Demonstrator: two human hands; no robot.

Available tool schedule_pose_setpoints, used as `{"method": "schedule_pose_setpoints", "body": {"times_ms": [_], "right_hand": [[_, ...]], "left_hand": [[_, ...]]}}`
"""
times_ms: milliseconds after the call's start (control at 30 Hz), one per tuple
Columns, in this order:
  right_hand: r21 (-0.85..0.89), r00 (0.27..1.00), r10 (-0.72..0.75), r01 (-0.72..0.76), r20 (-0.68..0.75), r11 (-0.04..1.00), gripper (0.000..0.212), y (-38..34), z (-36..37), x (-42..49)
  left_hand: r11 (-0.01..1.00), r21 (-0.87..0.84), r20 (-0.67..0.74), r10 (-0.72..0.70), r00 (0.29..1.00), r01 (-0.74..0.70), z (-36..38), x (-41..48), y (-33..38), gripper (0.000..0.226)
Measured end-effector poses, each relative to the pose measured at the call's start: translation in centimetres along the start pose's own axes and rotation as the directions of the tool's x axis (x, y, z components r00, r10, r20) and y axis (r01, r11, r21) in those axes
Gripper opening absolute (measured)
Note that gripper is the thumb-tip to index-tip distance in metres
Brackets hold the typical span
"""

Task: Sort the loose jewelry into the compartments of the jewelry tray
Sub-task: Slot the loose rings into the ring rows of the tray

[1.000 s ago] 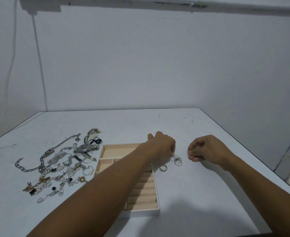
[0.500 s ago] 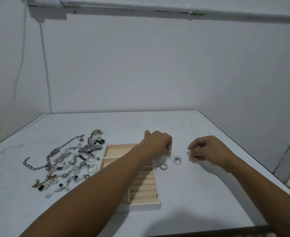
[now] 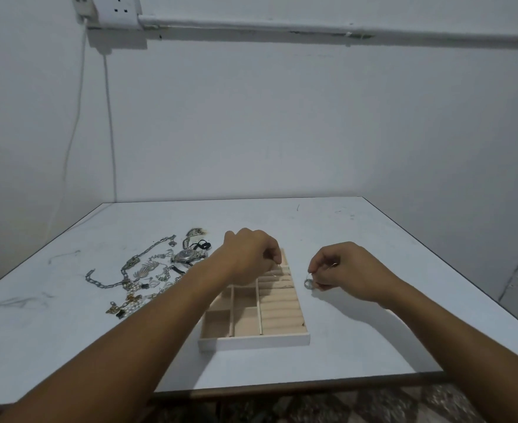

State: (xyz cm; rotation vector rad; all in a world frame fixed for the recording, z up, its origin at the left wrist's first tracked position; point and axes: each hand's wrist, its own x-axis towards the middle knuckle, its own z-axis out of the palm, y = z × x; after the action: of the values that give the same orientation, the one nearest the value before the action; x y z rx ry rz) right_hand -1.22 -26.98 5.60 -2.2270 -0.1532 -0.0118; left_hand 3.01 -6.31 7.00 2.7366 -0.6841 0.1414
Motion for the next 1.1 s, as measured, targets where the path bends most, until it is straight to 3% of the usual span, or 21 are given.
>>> {"method": "schedule_pose_setpoints", "body": {"times_ms": [433,1100], "right_hand": [[-0.261,0.993,-0.114,0.107,-0.013,0.96,0.027,-2.1,3.0,0.7],[-0.281,0.991,-0.13,0.115,-0.036,0.953,0.02,-0.6,4.1,1.4]], "left_hand": [[0.999,-0.052,-0.06,-0.019,0.998,0.016,1.3,-1.9,-1.3,0.009],[1.0,-0.017,-0.085,0.024,0.996,-0.026,3.1,-1.8,-1.7,0.011]]}}
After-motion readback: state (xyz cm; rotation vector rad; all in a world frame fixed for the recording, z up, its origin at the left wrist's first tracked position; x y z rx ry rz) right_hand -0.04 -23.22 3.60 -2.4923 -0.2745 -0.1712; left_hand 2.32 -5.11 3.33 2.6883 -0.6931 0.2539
